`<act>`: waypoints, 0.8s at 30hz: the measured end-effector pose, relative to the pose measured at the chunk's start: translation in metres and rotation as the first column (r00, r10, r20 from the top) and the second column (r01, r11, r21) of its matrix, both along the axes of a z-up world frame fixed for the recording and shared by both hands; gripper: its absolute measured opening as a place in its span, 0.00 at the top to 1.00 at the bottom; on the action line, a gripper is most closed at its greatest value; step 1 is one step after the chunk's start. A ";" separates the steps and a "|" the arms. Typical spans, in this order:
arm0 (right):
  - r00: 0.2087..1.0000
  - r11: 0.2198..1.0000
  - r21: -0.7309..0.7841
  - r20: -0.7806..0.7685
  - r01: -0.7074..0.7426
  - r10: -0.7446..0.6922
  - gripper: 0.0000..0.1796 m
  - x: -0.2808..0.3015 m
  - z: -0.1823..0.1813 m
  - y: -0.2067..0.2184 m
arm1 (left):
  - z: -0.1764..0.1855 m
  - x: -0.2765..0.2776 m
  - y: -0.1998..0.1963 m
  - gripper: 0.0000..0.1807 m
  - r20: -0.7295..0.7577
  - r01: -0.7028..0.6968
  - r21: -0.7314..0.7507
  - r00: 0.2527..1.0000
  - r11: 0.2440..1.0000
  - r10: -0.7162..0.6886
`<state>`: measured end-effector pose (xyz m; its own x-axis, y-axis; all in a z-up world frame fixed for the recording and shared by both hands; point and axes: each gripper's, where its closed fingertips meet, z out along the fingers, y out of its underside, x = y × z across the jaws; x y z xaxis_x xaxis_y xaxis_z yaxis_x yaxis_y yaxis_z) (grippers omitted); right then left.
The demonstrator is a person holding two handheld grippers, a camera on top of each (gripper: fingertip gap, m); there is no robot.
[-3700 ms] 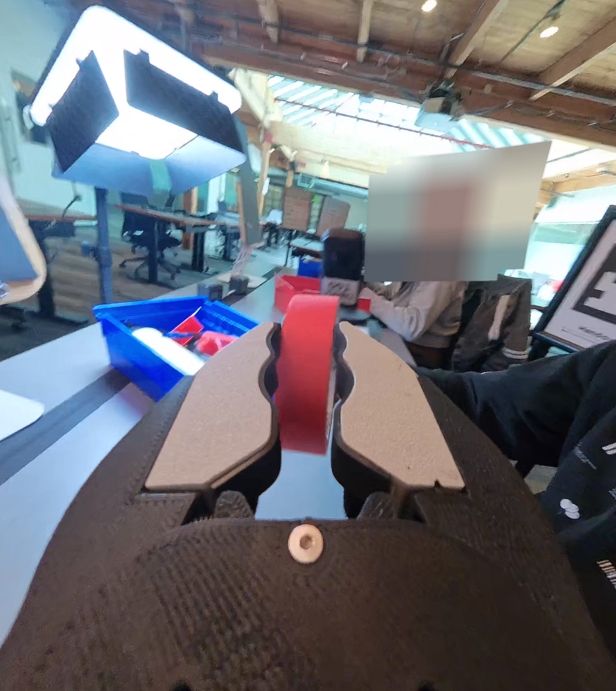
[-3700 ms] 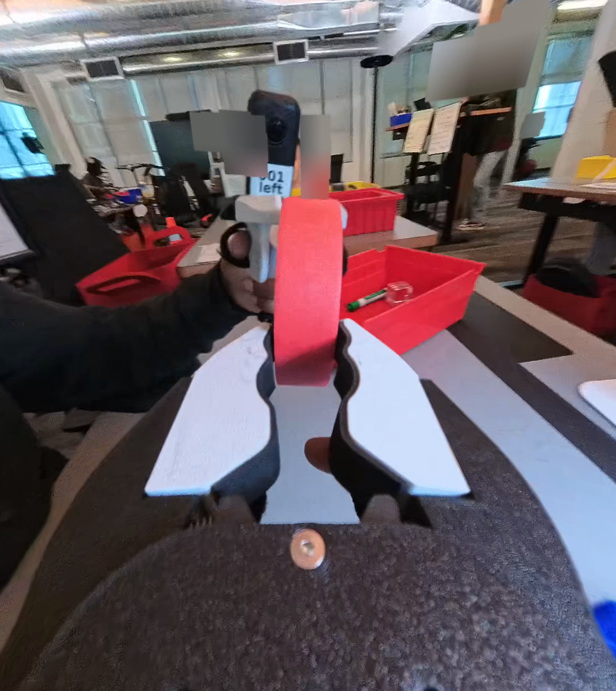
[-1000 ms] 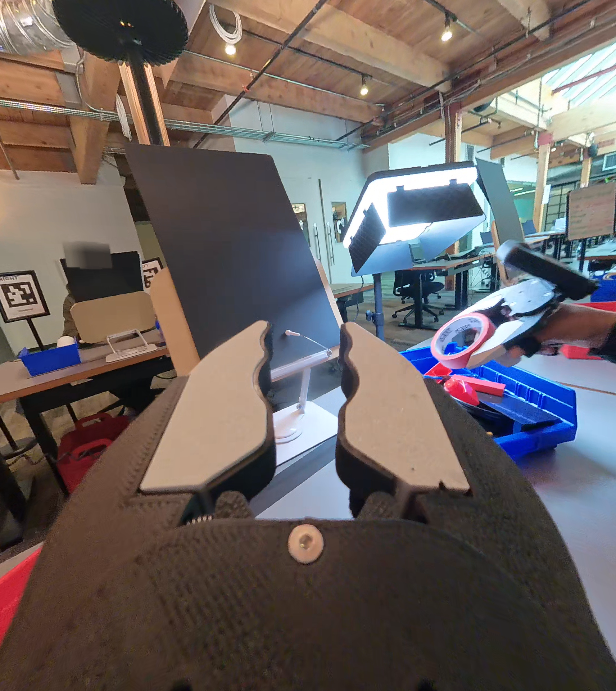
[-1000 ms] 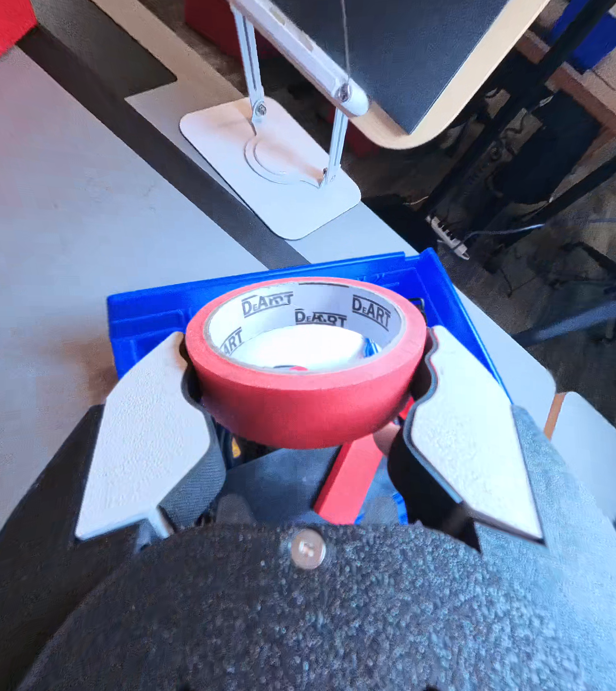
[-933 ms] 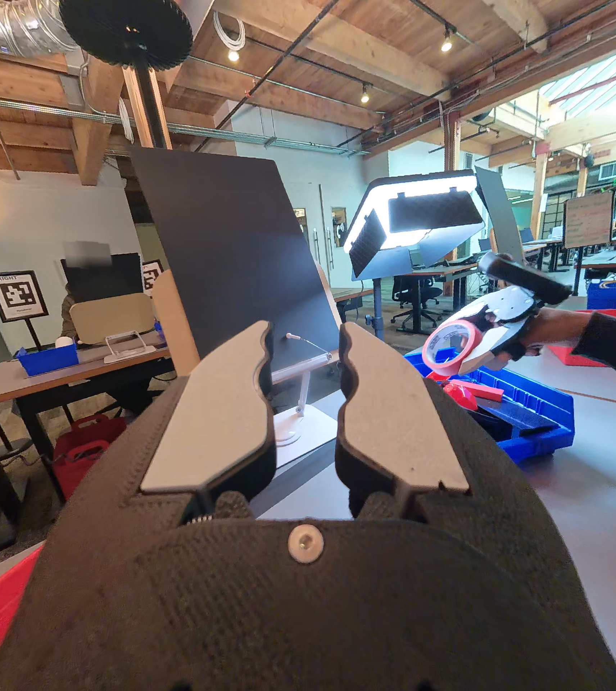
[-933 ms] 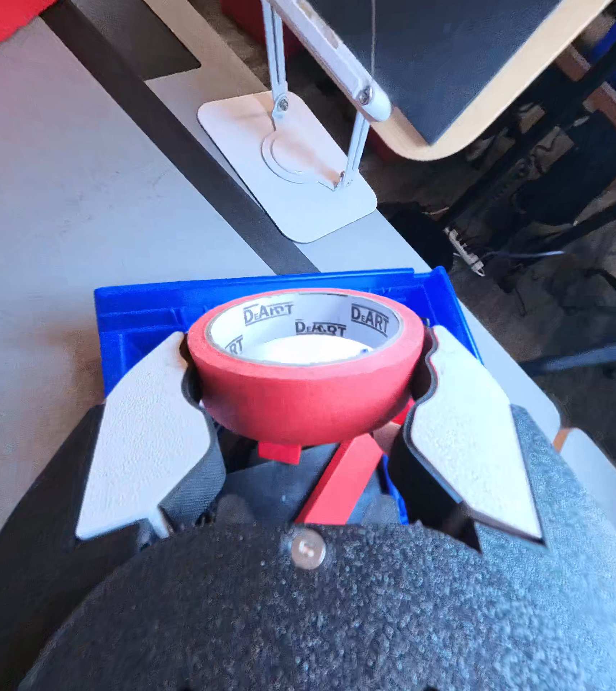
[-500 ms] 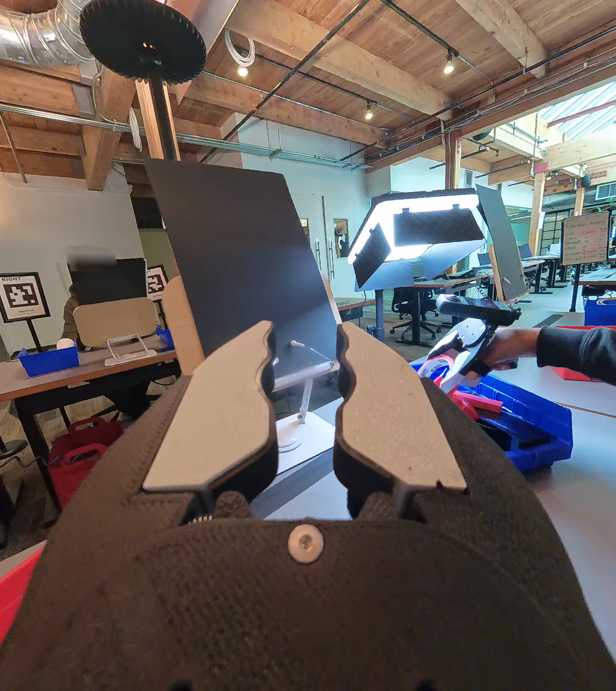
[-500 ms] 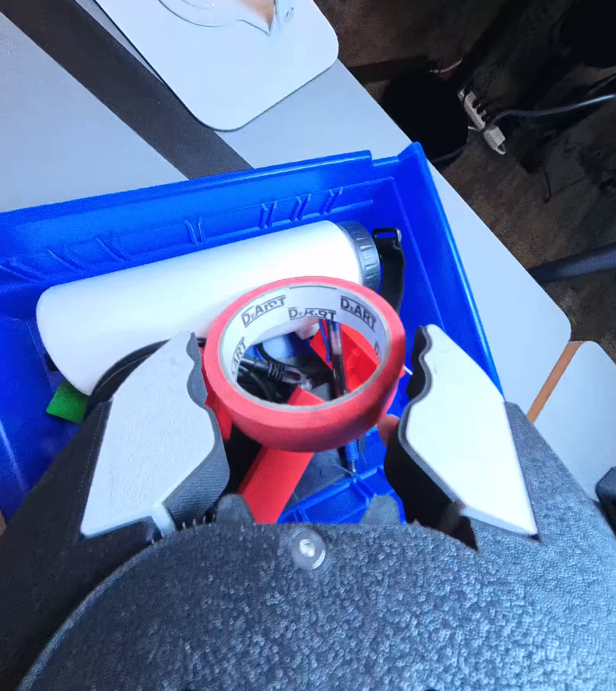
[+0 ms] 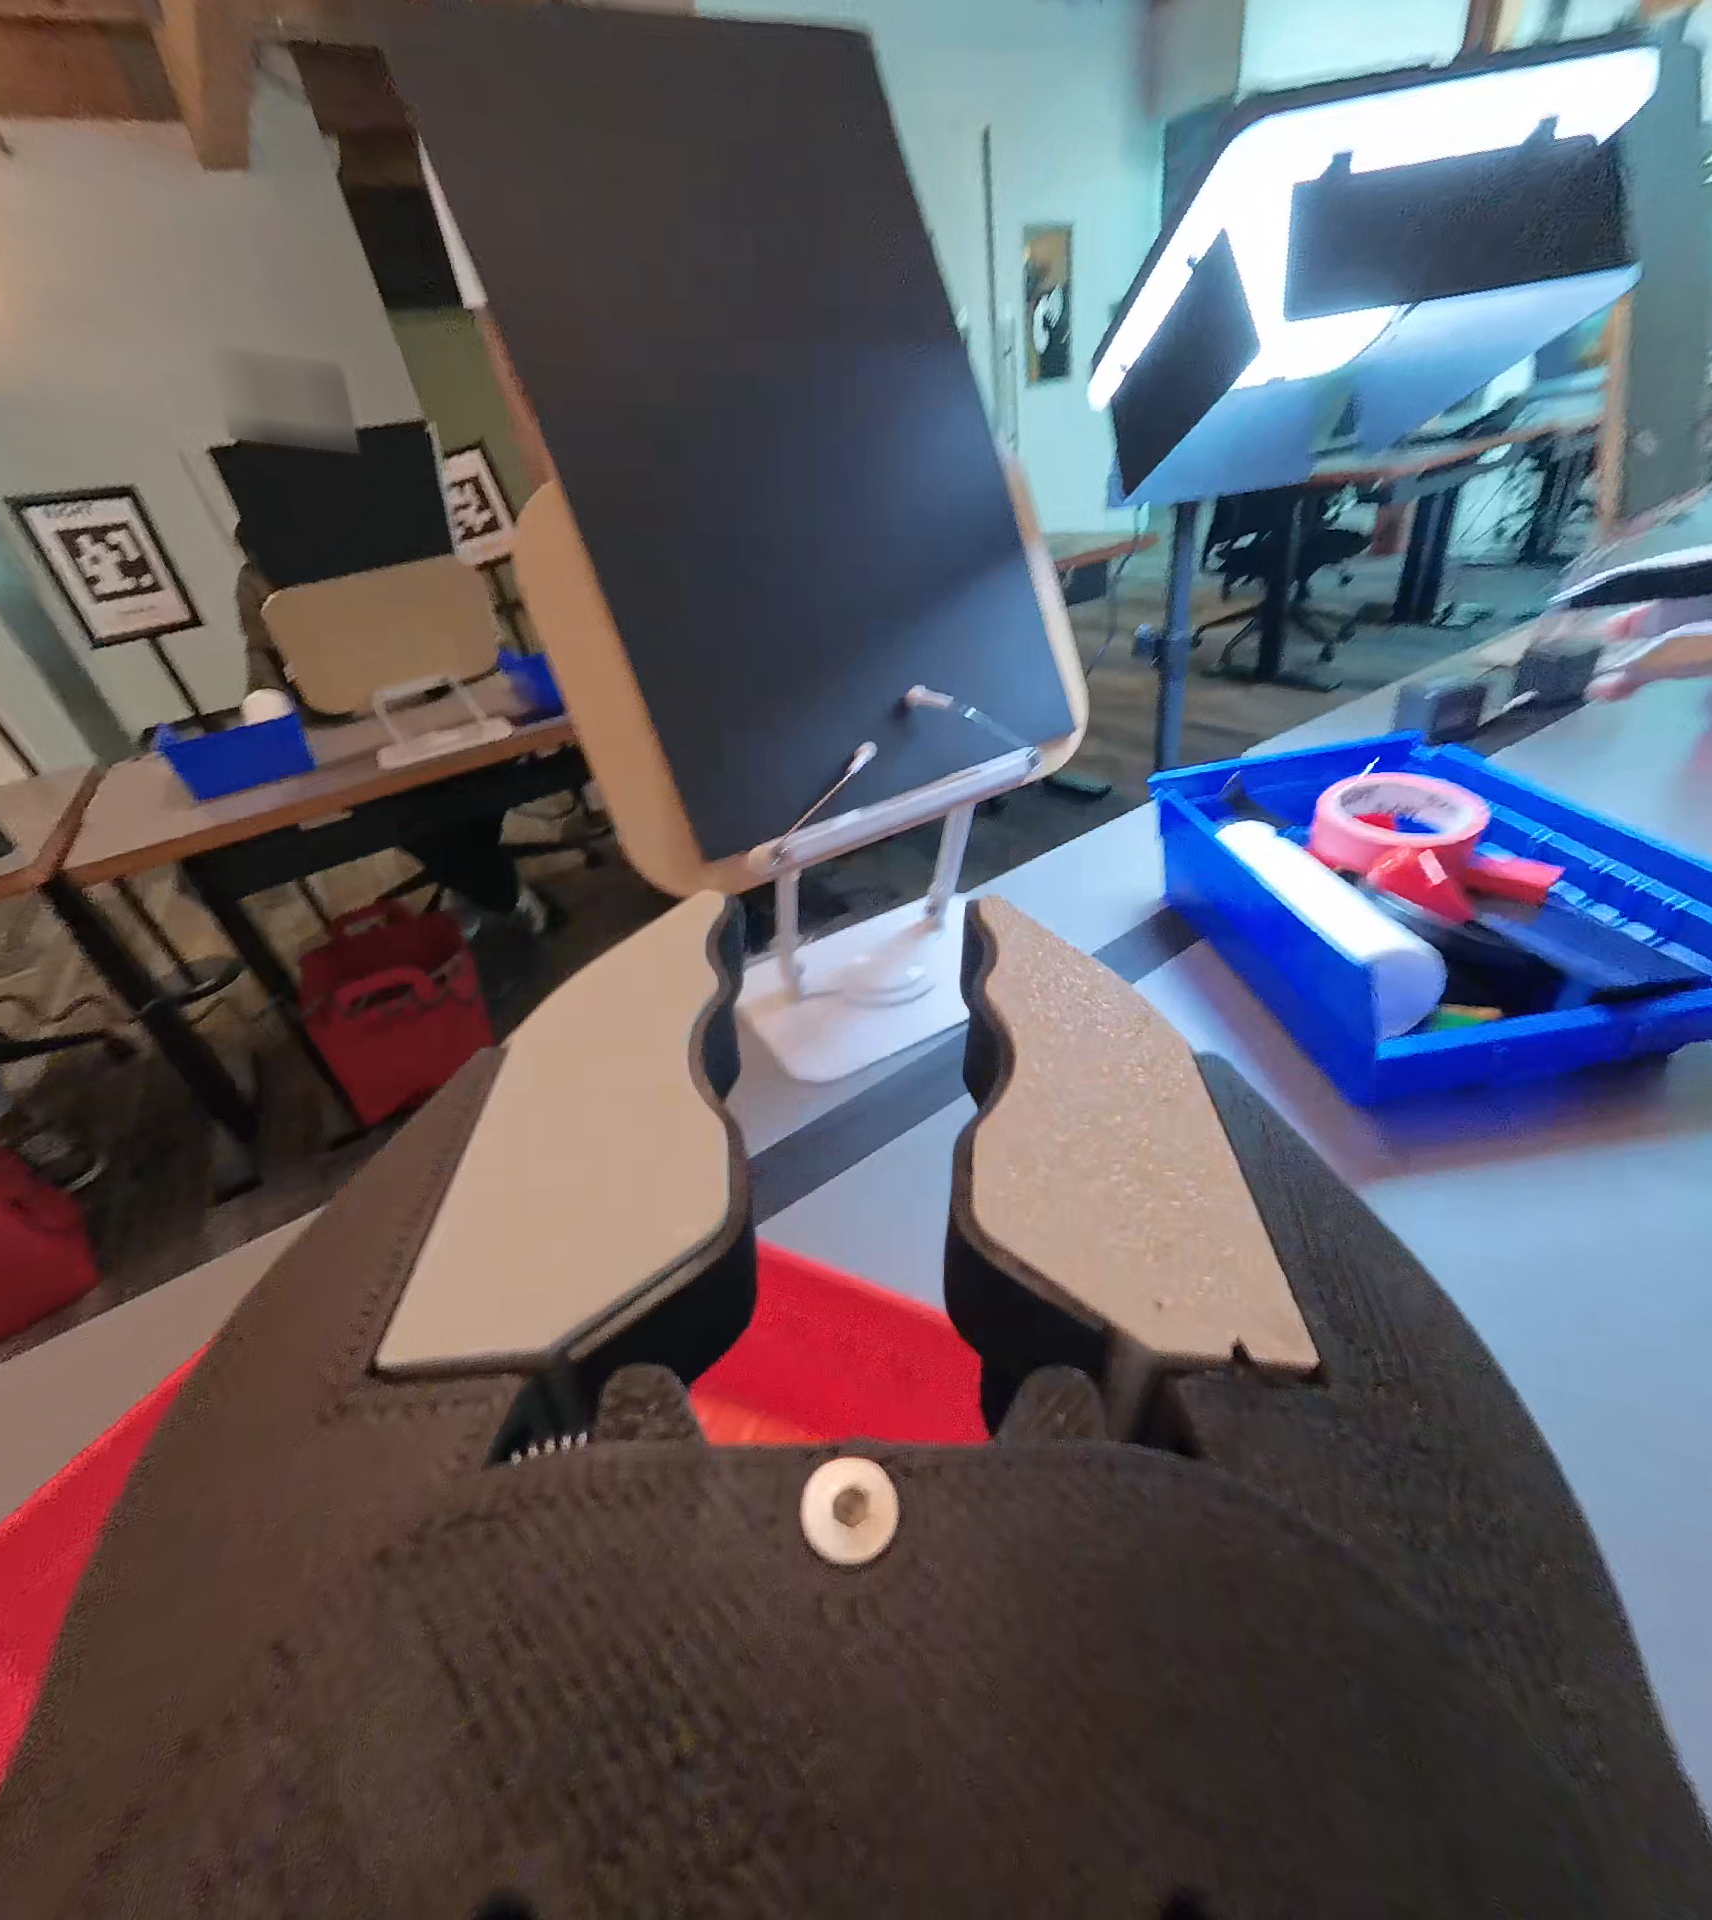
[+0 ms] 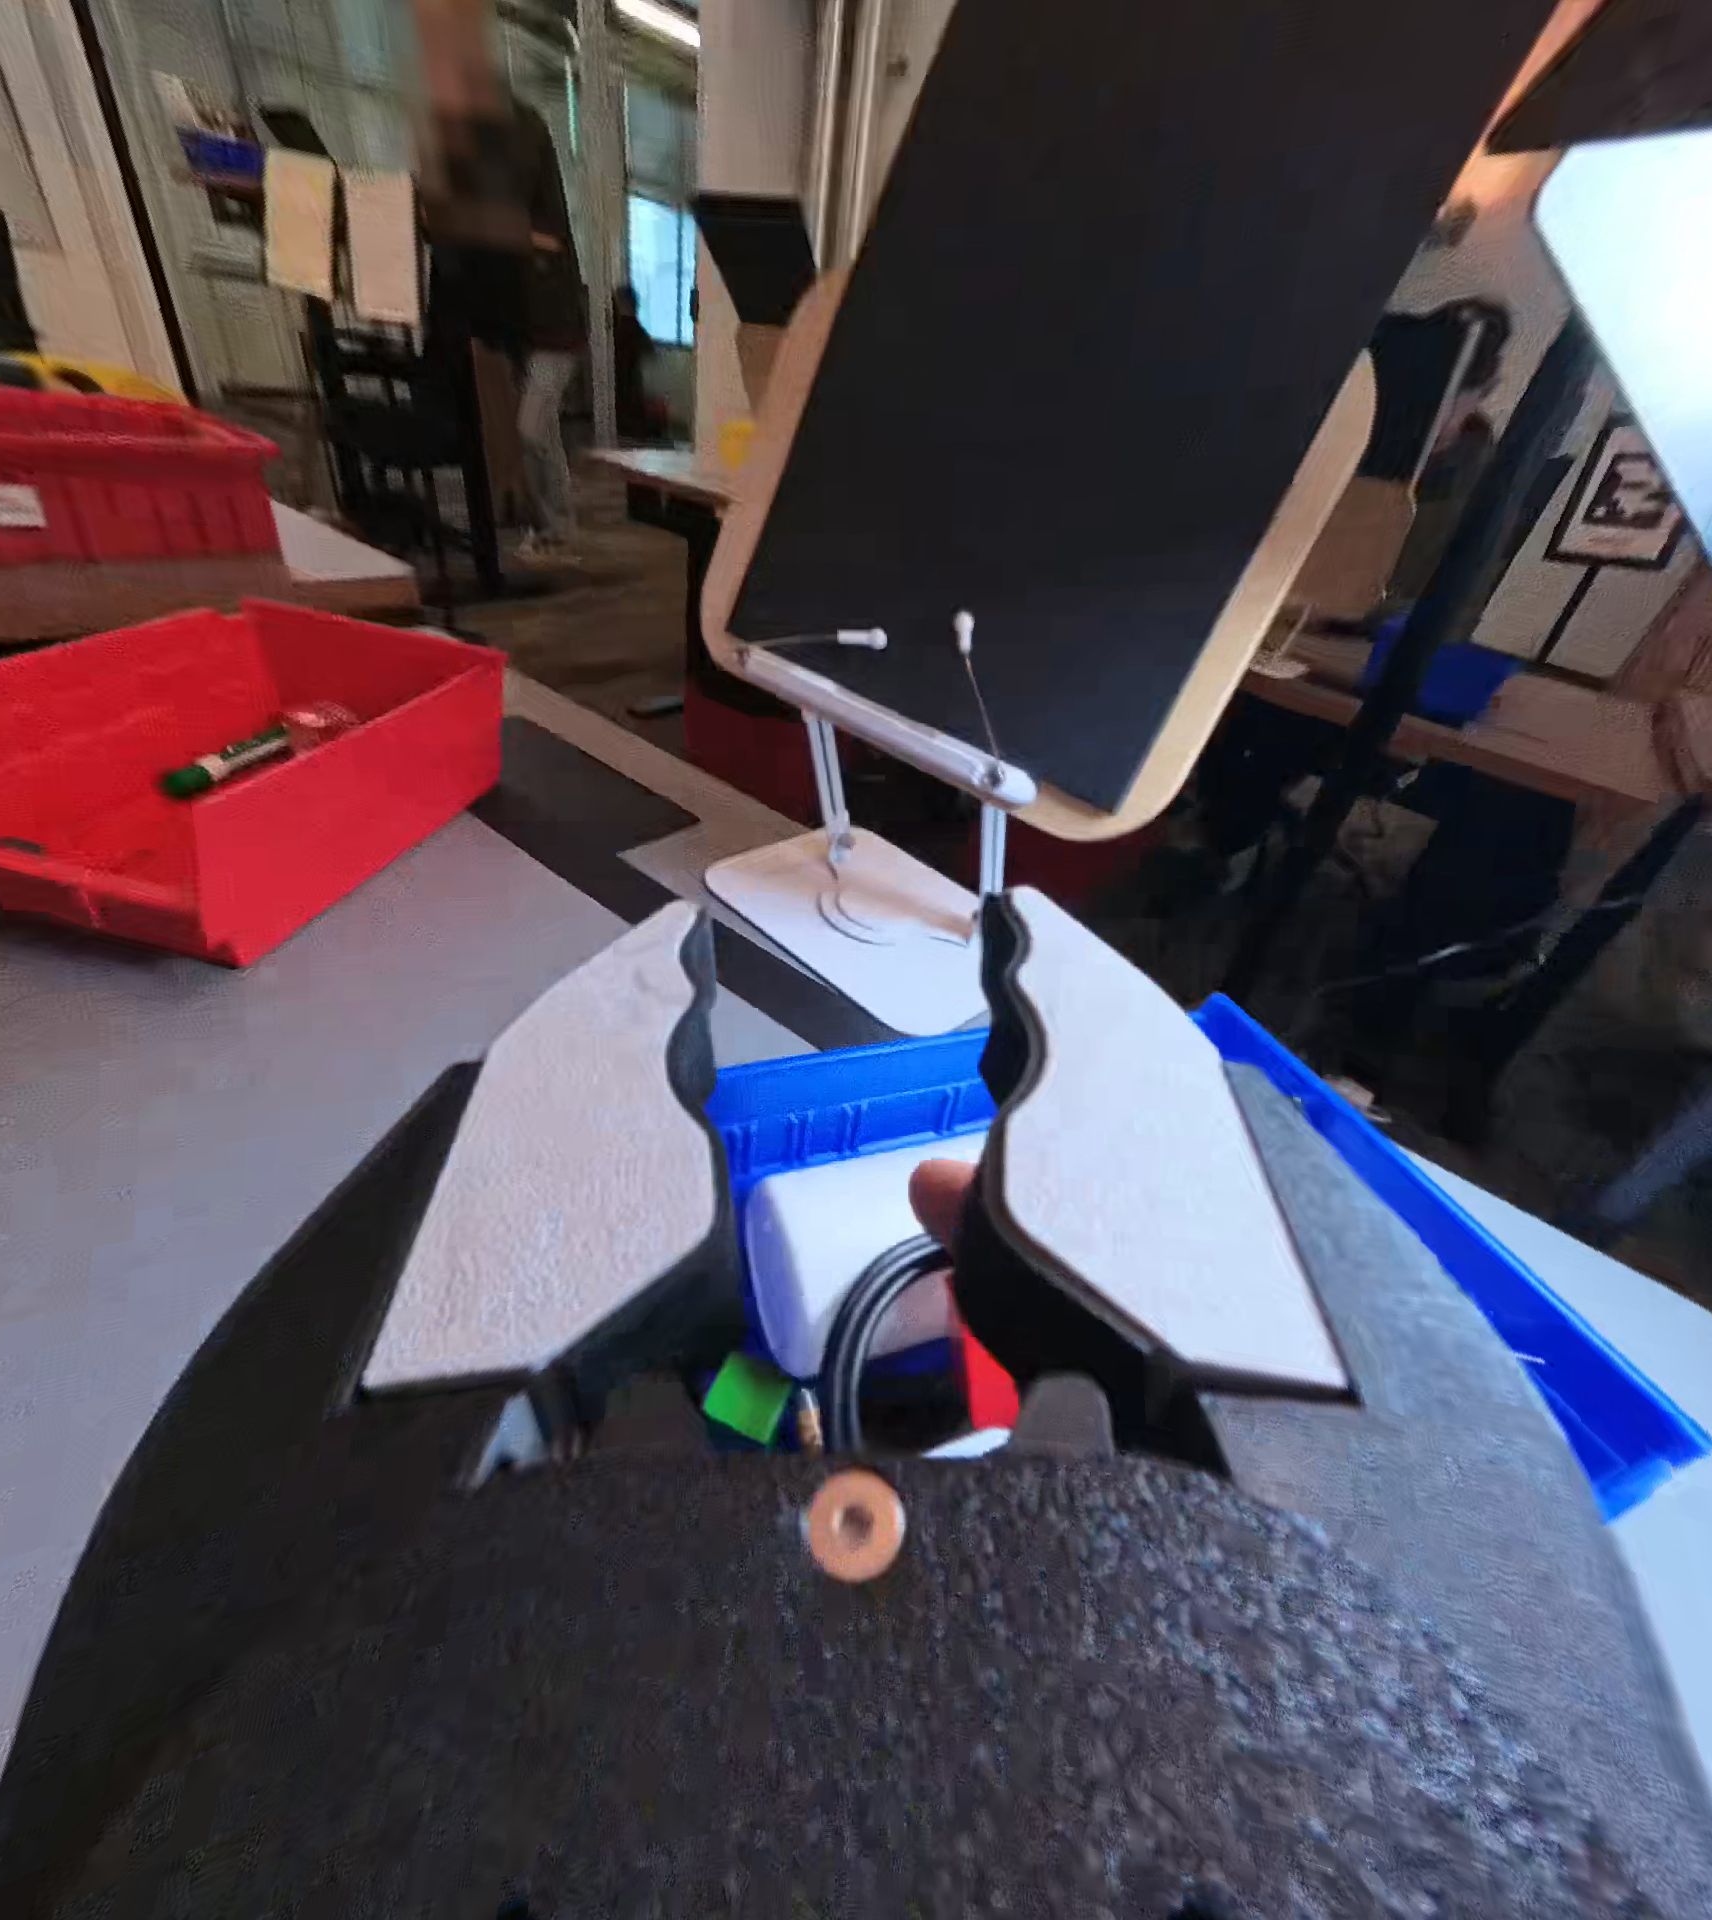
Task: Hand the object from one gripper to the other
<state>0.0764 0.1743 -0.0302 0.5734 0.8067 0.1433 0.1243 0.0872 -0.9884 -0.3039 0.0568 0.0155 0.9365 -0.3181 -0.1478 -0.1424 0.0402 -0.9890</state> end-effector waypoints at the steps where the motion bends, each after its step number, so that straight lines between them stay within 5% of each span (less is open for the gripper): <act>1: 0.997 0.999 0.037 -0.074 -0.006 0.009 0.85 -0.001 0.002 -0.019 | -0.005 -0.009 0.002 0.79 -0.027 -0.017 -0.031 1.000 0.999 0.017; 3: 0.990 0.998 0.052 -0.133 -0.046 0.052 1.00 -0.009 -0.010 -0.055 | -0.024 -0.030 0.006 0.81 -0.115 -0.058 -0.133 0.993 0.989 0.042; 6: 0.983 0.987 -0.023 -0.098 -0.159 0.156 1.00 -0.032 -0.047 -0.100 | -0.072 -0.061 0.011 0.80 -0.304 -0.116 -0.368 0.953 0.922 -0.001; 10: 0.975 0.975 -0.027 -0.031 -0.223 0.222 1.00 -0.056 -0.084 -0.129 | -0.142 -0.116 0.011 0.78 -0.538 -0.318 -0.613 0.838 0.723 -0.087; 15: 0.967 0.969 0.020 0.074 -0.248 0.246 1.00 -0.072 -0.109 -0.138 | -0.213 -0.162 0.000 0.75 -0.649 -0.508 -0.746 0.698 0.430 -0.303; 19: 0.961 0.963 -0.008 0.062 -0.268 0.268 1.00 -0.072 -0.119 -0.141 | -0.250 -0.189 -0.010 0.70 -0.667 -0.649 -0.706 0.473 0.284 -0.576; 24: 0.961 0.963 -0.025 0.065 -0.269 0.270 1.00 -0.066 -0.130 -0.138 | -0.255 -0.203 -0.006 0.66 -0.585 -0.758 -0.594 0.179 0.268 -0.791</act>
